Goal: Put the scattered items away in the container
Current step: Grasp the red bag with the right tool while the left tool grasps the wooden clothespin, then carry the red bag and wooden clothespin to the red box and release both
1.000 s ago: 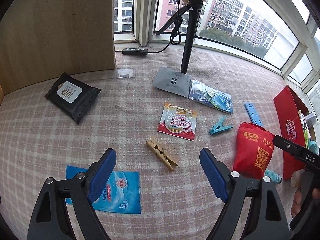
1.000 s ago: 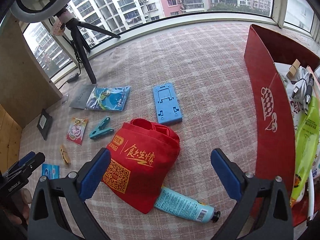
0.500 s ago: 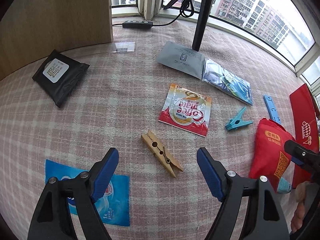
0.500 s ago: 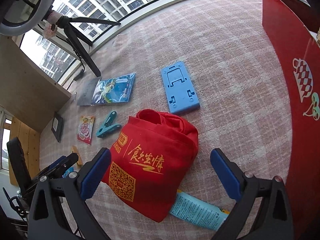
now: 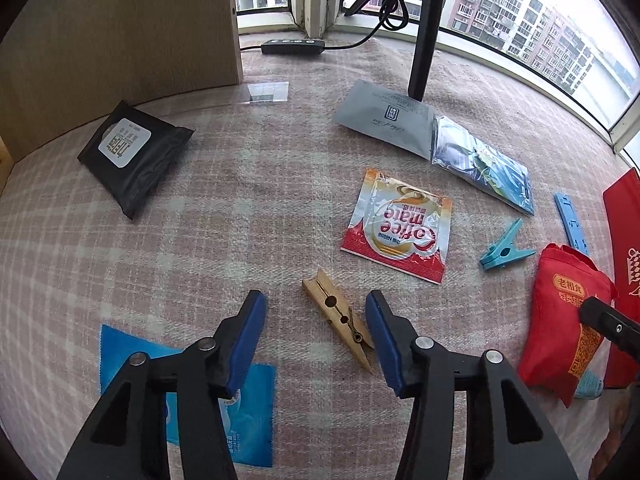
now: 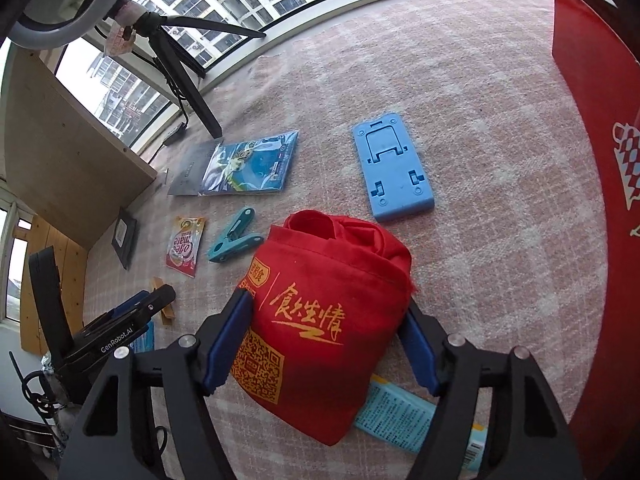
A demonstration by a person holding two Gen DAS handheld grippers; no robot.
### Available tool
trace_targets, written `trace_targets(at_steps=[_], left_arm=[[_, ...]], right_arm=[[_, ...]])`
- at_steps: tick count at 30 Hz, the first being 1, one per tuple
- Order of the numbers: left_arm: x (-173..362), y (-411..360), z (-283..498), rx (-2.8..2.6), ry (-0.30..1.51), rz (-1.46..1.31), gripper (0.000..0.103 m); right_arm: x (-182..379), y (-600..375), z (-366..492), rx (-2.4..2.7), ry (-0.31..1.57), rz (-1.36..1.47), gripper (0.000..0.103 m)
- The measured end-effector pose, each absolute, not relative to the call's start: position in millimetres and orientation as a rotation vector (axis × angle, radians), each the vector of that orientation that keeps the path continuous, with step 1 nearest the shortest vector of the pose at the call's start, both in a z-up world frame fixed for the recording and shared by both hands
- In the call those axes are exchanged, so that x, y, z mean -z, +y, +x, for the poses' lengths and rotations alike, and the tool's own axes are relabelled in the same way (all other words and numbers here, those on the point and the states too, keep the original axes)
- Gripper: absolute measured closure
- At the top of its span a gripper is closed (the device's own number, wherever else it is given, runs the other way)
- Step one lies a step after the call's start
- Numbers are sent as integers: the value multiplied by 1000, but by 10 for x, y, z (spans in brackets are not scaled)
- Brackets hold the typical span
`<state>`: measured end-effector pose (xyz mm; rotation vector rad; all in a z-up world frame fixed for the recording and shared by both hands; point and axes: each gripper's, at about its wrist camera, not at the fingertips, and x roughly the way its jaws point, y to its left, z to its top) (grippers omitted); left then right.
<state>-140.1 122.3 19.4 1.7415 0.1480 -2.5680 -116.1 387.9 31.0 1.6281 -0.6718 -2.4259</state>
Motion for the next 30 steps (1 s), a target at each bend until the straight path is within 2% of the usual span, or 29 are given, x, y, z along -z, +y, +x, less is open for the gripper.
trace_targets(at_steps=[2, 3, 7, 10, 24, 30], left_arm=[[-203, 1167, -1394, 2568, 180, 1741, 88], [-205, 1142, -1389, 2569, 198, 1743, 90], [-209, 1078, -1348, 2585, 242, 1745, 90], [-229, 1031, -1294, 2602, 269, 1742, 90], [-579, 904, -1110, 2694, 334, 1657, 90], [-735, 1019, -1044, 2761, 330, 1636, 90]], right_arm=[[-320, 3876, -1142, 2437, -664, 1617, 39], [-327, 3877, -1134, 2442, -661, 1614, 40], [-371, 3885, -1115, 2458, -663, 1599, 47], [-419, 3919, -1082, 2473, -693, 1566, 62], [-657, 3901, -902, 2525, -684, 1410, 75], [-858, 3973, -797, 2573, -715, 1314, 76]])
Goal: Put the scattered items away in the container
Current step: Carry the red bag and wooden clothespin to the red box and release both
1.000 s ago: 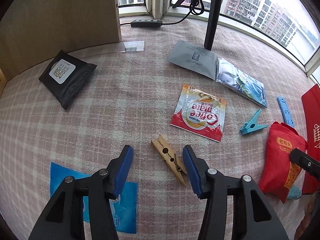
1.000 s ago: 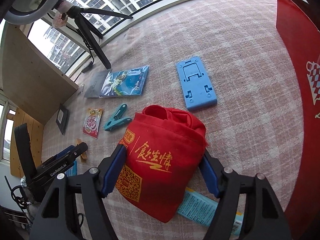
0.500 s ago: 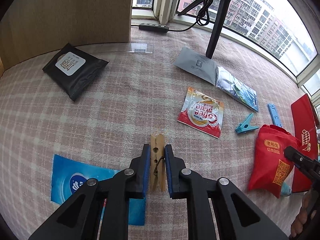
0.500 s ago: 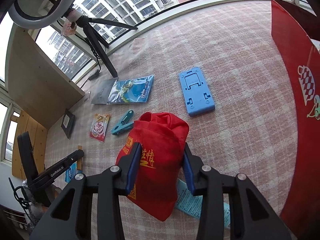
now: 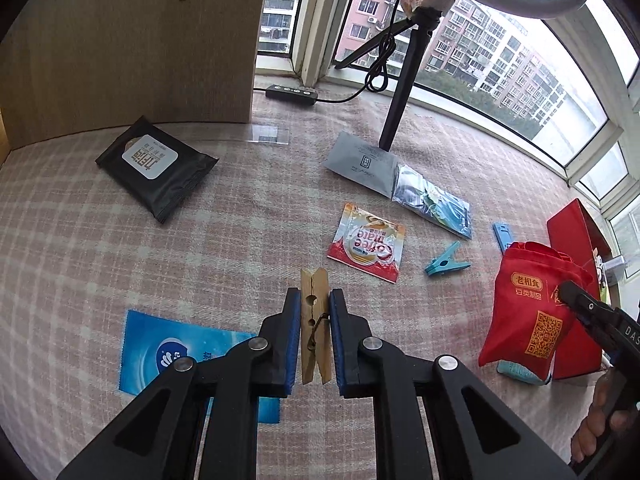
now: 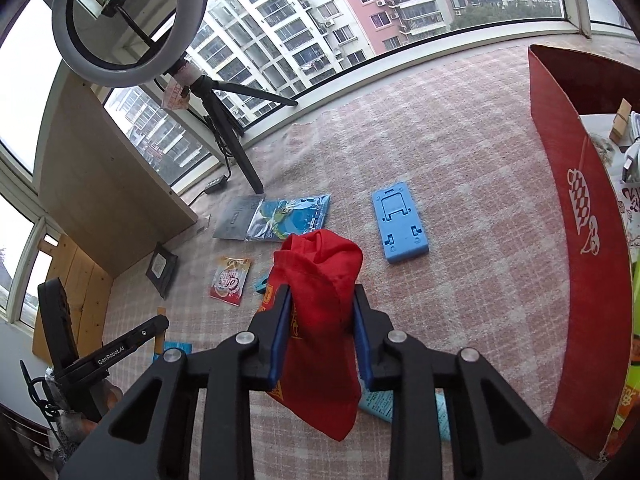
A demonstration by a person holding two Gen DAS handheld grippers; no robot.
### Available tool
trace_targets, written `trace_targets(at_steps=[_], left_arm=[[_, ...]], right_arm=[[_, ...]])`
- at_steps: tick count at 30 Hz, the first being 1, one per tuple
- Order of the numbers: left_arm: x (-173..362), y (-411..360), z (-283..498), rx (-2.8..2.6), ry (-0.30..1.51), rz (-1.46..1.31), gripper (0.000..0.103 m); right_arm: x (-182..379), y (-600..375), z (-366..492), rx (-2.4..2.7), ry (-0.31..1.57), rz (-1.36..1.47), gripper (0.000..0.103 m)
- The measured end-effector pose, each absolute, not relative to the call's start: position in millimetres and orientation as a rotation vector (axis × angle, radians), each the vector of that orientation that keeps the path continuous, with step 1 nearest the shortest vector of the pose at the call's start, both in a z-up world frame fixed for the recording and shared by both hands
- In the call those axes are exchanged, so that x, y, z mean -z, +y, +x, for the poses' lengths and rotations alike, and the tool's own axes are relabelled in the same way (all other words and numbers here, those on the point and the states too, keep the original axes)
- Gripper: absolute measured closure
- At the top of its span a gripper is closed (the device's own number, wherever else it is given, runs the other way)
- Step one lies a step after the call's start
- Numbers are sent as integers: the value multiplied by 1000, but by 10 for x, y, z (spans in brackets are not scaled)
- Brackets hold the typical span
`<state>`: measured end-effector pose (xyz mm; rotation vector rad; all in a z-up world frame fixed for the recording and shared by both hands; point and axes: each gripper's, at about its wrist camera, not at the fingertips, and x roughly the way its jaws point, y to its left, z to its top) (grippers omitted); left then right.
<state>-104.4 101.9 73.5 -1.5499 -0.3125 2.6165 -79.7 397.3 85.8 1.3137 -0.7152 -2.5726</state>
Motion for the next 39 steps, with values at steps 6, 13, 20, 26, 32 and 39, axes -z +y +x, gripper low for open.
trace_targets(at_steps=[6, 13, 20, 26, 32, 39], left_arm=[[-998, 1341, -945, -2565, -256, -1466, 90], [-1291, 2219, -785, -2400, -117, -1364, 90], [-1601, 3428, -667, -2208, -16, -1234, 90], [-1910, 4277, -581, -2096, 24, -1126, 90], [-1853, 4976, -697, -1953, 94, -1183, 73], [-1756, 4728, -715, -1974, 96, -1193, 70]], right_arm=[[-1125, 4168, -519, 2609, -769, 1196, 76], [-1608, 4768, -34, 2754, -803, 1027, 76], [-1978, 5622, 407, 3032, -790, 937, 76], [-2201, 6126, 586, 3215, -751, 923, 76], [-2234, 6500, 450, 3262, -783, 1056, 66], [-2181, 6592, 622, 3257, -871, 1021, 58]])
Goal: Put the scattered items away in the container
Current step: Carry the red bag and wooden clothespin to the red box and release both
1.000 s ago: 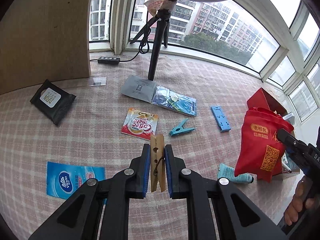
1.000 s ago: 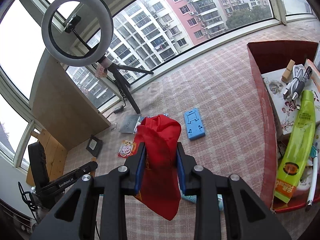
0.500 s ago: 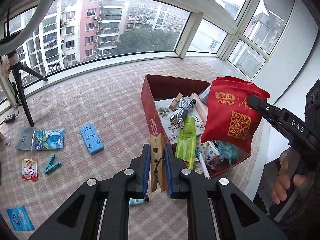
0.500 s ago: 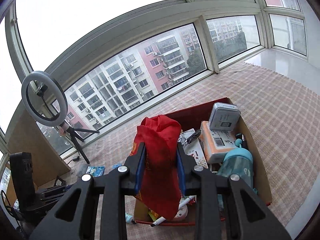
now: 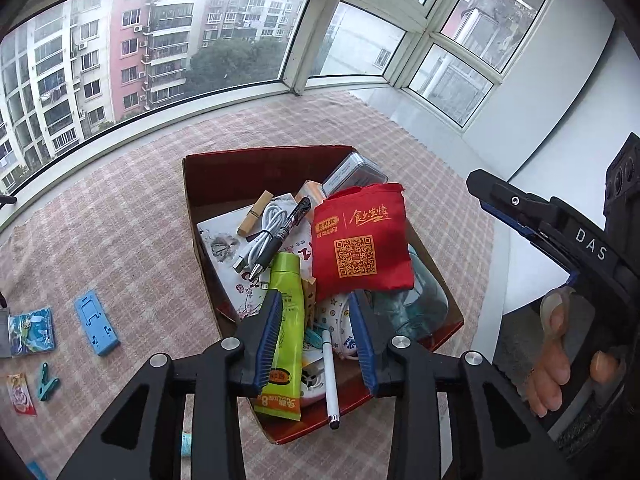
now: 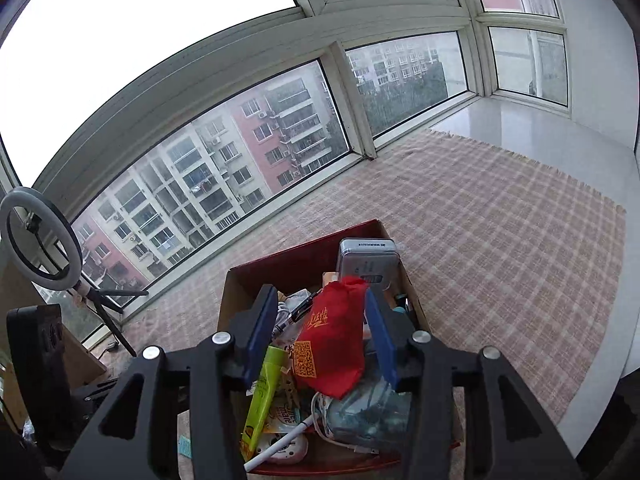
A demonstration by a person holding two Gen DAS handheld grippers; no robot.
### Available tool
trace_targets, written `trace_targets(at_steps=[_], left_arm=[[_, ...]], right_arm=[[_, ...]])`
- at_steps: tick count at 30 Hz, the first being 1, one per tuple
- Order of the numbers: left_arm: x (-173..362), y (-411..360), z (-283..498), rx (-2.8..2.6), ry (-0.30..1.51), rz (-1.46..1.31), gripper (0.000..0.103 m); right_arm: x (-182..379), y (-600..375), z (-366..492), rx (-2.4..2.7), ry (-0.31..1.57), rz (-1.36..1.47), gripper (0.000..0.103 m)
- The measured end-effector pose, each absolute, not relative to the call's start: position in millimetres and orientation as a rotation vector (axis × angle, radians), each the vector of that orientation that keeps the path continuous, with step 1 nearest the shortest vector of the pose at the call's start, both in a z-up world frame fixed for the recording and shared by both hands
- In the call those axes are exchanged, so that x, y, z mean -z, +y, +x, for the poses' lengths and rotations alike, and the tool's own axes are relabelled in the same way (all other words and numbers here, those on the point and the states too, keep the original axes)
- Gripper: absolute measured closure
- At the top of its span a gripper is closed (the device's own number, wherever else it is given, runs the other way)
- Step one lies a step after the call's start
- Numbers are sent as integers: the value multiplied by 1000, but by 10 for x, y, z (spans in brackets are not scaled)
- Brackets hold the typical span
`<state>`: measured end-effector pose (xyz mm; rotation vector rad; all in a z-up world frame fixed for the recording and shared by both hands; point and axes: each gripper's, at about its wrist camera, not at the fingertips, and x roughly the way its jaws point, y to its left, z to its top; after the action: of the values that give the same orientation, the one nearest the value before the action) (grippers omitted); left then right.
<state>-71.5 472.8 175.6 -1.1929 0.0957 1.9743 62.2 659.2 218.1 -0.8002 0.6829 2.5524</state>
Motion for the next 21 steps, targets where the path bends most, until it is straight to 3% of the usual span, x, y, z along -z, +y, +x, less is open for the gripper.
trace_targets(at_steps=[7, 21], left_arm=[[-1634, 4059, -880, -2088, 57, -1222, 70], [-1613, 2625, -775, -2309, 53, -1236, 70]], right_arm=[[-2074, 6437, 702, -2576, 740, -806, 58], [-2129, 5861, 711, -2698, 678, -843, 54]])
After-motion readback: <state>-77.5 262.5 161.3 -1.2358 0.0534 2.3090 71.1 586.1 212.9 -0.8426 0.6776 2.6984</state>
